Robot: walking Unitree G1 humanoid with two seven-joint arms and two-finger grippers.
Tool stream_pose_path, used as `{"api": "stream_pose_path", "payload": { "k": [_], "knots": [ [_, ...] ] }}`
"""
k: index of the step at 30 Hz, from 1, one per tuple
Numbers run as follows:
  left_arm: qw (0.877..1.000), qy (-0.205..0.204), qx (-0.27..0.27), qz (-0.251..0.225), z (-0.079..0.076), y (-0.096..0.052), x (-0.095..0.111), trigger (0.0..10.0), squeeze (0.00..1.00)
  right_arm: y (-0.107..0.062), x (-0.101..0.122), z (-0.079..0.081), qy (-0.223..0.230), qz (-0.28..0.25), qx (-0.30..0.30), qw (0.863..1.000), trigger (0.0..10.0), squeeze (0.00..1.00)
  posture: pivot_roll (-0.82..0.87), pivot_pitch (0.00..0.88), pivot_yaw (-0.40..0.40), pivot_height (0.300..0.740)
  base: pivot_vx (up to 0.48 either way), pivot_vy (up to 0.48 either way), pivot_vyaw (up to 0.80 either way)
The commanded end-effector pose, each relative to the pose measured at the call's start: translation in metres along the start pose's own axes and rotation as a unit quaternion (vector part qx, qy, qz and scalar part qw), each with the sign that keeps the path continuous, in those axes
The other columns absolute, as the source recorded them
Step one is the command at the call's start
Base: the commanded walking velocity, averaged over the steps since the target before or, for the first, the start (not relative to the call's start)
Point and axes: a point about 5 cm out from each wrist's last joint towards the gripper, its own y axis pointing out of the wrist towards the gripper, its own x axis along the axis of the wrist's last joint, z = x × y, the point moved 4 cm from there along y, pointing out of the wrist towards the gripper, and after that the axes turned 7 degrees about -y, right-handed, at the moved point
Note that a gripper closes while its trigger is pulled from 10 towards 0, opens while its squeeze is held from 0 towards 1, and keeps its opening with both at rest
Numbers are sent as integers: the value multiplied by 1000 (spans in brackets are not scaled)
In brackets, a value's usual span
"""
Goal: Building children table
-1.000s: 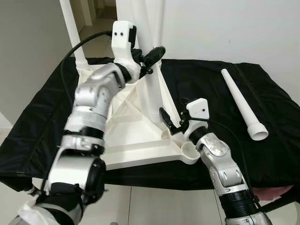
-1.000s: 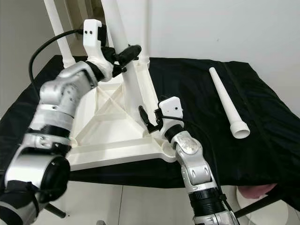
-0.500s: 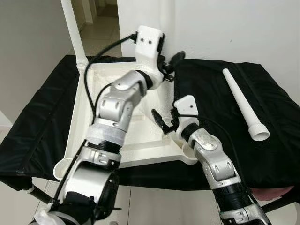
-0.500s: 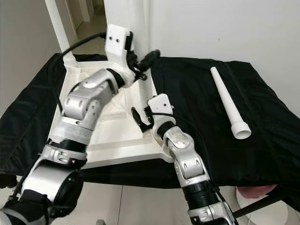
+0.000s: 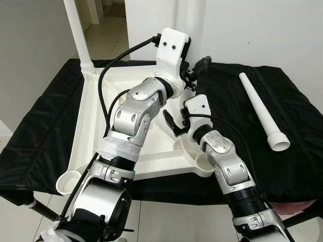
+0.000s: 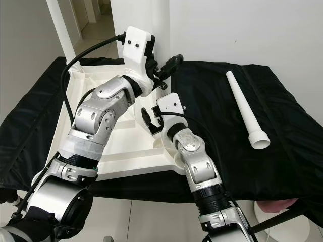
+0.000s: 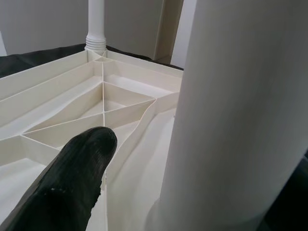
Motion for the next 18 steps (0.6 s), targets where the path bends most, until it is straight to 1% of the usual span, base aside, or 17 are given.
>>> {"api": "stream_pose_path", "payload": {
  "k": [1,2,3,5,6,7,15,17,18],
  "knots": [
    [1000,7,8,-5,-2,0,3,10000,0,2,-2,-1,1,6,-3,1000,10000,0,27,44,1,740,0,0,0],
    [1000,8,8,-6,-2,0,3,10000,0,2,-4,-2,7,12,-6,1000,10000,0,27,41,1,740,0,0,0],
    [1000,9,8,-7,-3,0,4,10000,0,3,-6,-3,9,16,-11,1000,9765,0,27,41,1,740,0,0,0],
    [1000,9,8,-7,-3,0,4,10000,0,3,-6,-3,9,16,-11,1000,9765,0,27,41,1,740,0,0,0],
    [1000,9,7,-8,-3,0,5,10000,0,3,-10,-5,21,27,-17,999,3490,0,27,34,3,740,0,0,0],
    [1000,11,6,-10,-4,0,5,10000,0,3,-12,-7,25,31,-23,999,39,0,27,34,3,740,0,0,0],
    [1000,21,0,-7,-7,0,4,10000,0,4,-12,-13,41,29,-38,998,0,0,29,26,10,740,0,0,0],
    [999,36,-6,-6,-10,0,3,10000,0,4,-12,-16,43,26,-45,998,0,0,31,24,11,740,0,0,0],
    [999,36,-6,-6,-10,0,3,10000,0,4,-12,-16,43,26,-45,998,0,0,31,24,11,740,0,0,0]
  ]
}}
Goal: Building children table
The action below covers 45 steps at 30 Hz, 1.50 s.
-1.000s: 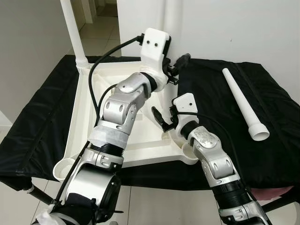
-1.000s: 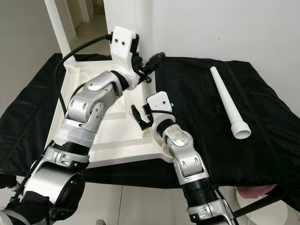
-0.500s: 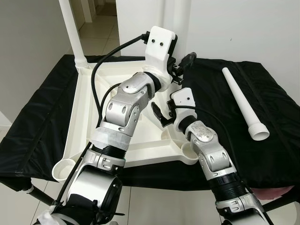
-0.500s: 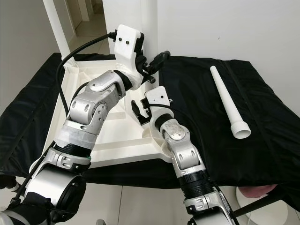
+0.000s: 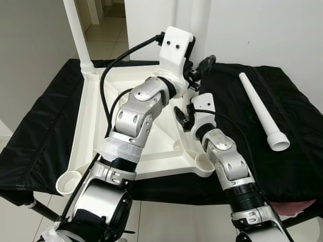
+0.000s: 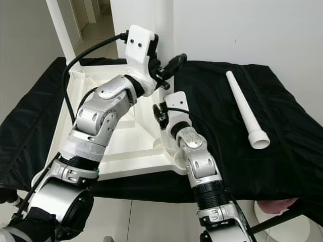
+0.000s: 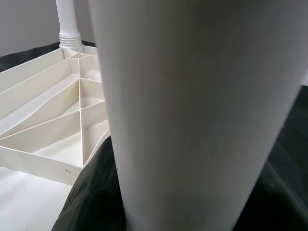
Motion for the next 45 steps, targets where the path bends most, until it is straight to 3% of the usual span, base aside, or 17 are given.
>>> {"api": "stream_pose_path", "payload": {
  "k": [1,8,9,11,13,16,17,18,26,32,35,37,40,44,45],
  "knots": [
    [1000,18,2,-3,-3,-1,0,10000,0,2,1,-1,4,-3,-4,1000,0,0,31,24,11,740,0,0,0],
    [1000,15,-9,1,-6,-1,-2,10000,0,2,3,-4,6,-6,-15,1000,0,0,32,22,13,740,0,0,0],
    [1000,-3,-9,-2,-6,-1,-1,10000,984,3,4,-6,6,-7,-18,1000,10000,0,32,23,13,740,0,0,0],
    [1000,-17,-11,-5,-6,-2,-1,10000,1000,3,5,-6,10,-9,-22,1000,10000,0,31,23,15,740,0,0,0],
    [1000,-22,-14,-6,-6,-2,0,10000,1000,3,7,-7,20,-12,-25,999,10000,0,31,26,15,740,0,0,0],
    [995,-87,-19,-33,-3,-4,11,10000,1000,2,10,-9,70,-21,-40,996,10000,0,31,37,18,740,0,0,0],
    [993,-112,-20,-44,-1,-5,15,10000,75,2,11,-10,81,-23,-46,995,10000,0,30,42,20,740,0,0,0],
    [990,-130,-22,-55,0,-6,19,10000,0,1,11,-12,89,-25,-52,994,10000,0,30,42,20,740,0,0,0],
    [984,-156,-15,-87,14,-19,29,10000,0,-6,7,-23,114,-23,-87,989,10000,0,33,60,23,740,0,0,0],
    [991,-125,4,-55,23,-31,12,10000,0,-16,3,-28,109,-27,-101,989,10000,0,34,71,18,740,0,0,0],
    [994,-109,27,-13,29,-49,-15,10000,0,-33,-1,-32,97,-37,-117,988,10000,0,31,79,9,740,0,0,0],
    [994,-105,33,-6,31,-53,-21,10000,0,-37,-1,-33,87,-44,-121,988,10000,0,31,79,9,740,0,0,0],
    [995,-97,36,4,29,-63,-31,10000,0,-45,3,-31,74,-64,-119,988,10000,0,31,87,5,740,0,0,0],
    [995,-97,36,4,29,-63,-31,10000,0,-45,3,-31,74,-64,-119,988,10000,0,31,87,5,740,0,0,0],
    [996,-75,32,21,24,-71,-42,10000,0,-51,3,-30,77,-71,-116,988,10000,0,30,92,3,740,0,0,0]
  ]
}}
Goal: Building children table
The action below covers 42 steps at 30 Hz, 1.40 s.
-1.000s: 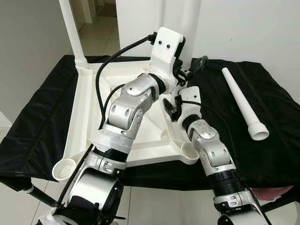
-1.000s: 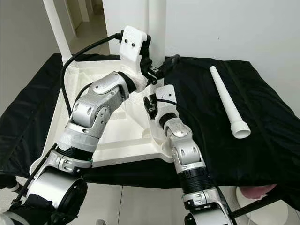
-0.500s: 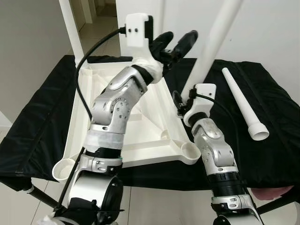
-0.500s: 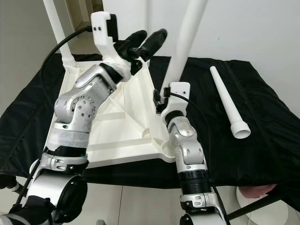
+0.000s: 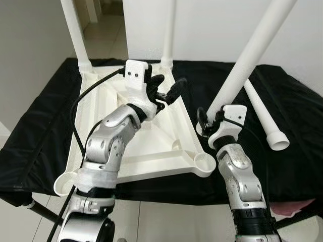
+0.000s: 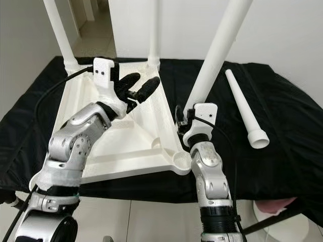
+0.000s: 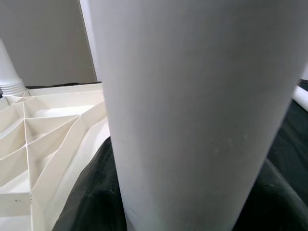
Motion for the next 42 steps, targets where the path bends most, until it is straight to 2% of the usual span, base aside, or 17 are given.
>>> {"api": "stream_pose_path", "payload": {
  "k": [1,2,3,4,7,8,13,20,23,30,36,37,42],
  "knots": [
    [999,32,-27,13,-8,-8,-9,10000,0,-6,8,1,4,-21,7,1000,10000,0,30,92,3,740,0,0,0],
    [999,32,-27,13,-8,-8,-9,10000,0,-6,8,1,4,-21,7,1000,10000,0,30,92,3,740,0,0,0],
    [995,78,-33,57,-8,-26,-40,10000,0,-19,7,2,14,-22,19,999,10000,0,34,99,-3,740,0,0,0],
    [995,78,-33,57,-8,-26,-40,10000,0,-19,7,2,14,-22,19,999,10000,0,34,99,-3,740,0,0,0],
    [989,103,-46,93,-9,-40,-62,10000,0,-27,2,3,7,-14,25,1000,10000,0,34,99,-7,740,0,0,0],
    [989,103,-46,93,-9,-40,-62,10000,0,-27,2,3,7,-14,25,1000,10000,0,34,99,-7,740,0,0,0],
    [976,153,-78,130,-11,-55,-85,10000,0,-33,-4,2,-6,3,25,1000,10000,0,33,99,-10,740,0,0,0],
    [967,175,-103,152,-15,-64,-97,10000,0,-38,-8,3,-20,7,38,999,10000,0,28,93,-9,740,0,0,0],
    [970,163,-106,147,-18,-65,-95,10000,0,-39,-8,4,-28,6,46,999,10000,0,30,93,-10,740,0,0,0],
    [966,177,-116,148,-19,-69,-99,10000,0,-40,-9,6,-28,5,54,998,10000,0,33,89,-11,740,0,0,0],
    [959,185,-127,173,-18,-79,-113,10000,0,-43,-13,12,-24,7,73,997,10000,0,33,89,-11,740,0,0,0],
    [956,184,-133,188,-17,-84,-121,10000,0,-45,-15,15,-25,6,86,996,10000,0,36,86,-11,740,0,0,0],
    [956,176,-135,194,-17,-86,-122,10000,0,-50,-21,21,-31,16,111,993,10000,0,37,90,-11,740,0,0,0]
  ]
}}
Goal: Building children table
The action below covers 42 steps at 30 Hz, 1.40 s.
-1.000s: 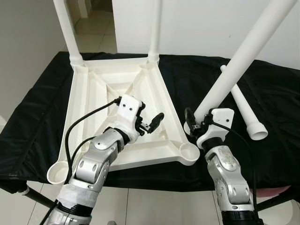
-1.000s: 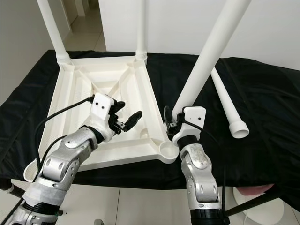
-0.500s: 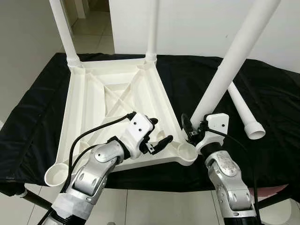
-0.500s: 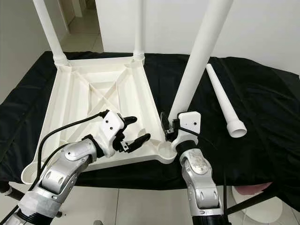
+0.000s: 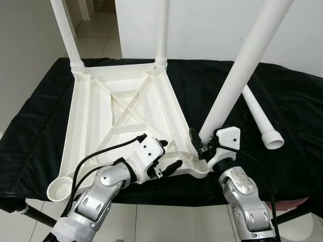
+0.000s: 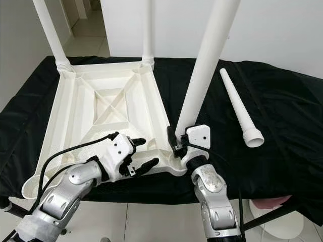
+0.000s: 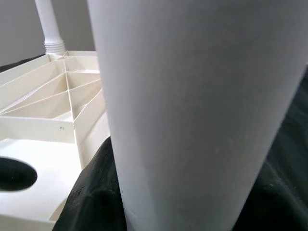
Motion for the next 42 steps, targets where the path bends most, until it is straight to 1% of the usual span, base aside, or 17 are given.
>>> {"api": "stream_pose_path", "payload": {
  "k": [1,2,4,6,7,13,16,26,27,33,42],
  "knots": [
    [1000,1,-24,9,-6,-1,-3,10000,0,-3,-1,5,1,-2,15,1000,10000,0,37,90,-11,740,0,0,0],
    [1000,1,-24,9,-6,-1,-3,10000,0,-3,-1,5,1,-2,15,1000,10000,0,37,90,-11,740,0,0,0],
    [999,-5,-31,12,-9,-2,-5,10000,0,-7,-8,12,-5,13,41,999,10000,0,37,91,-11,740,0,0,0],
    [999,-4,-36,10,-11,-3,-5,10000,0,-11,-14,15,-17,21,54,998,10000,0,37,91,-11,740,0,0,0],
    [999,-2,-36,9,-11,-3,-4,10000,0,-13,-17,16,-17,28,61,998,10000,0,38,93,-10,740,0,0,0],
    [999,-7,-37,5,-9,-5,-2,10000,0,-17,-23,18,-13,38,72,997,10000,0,42,93,-11,740,0,0,0],
    [999,-8,-43,6,-10,-7,-2,10000,0,-21,-27,20,-20,44,80,996,10000,0,44,94,-11,740,0,0,0],
    [999,-13,-51,6,-9,-11,-1,10000,0,-30,-32,17,-30,55,92,994,10000,0,46,98,-13,740,0,0,0],
    [998,-18,-58,6,-12,-13,-2,10000,0,-31,-35,15,-34,59,95,993,10000,0,45,99,-14,740,0,0,0],
    [997,-21,-67,11,-16,-17,-4,10000,0,-34,-38,12,-31,63,94,993,10000,0,44,102,-14,740,0,0,0],
    [997,-23,-68,13,-16,-18,-4,10000,0,-37,-41,11,-28,67,96,993,10000,0,47,101,-15,740,0,0,0]
  ]
}}
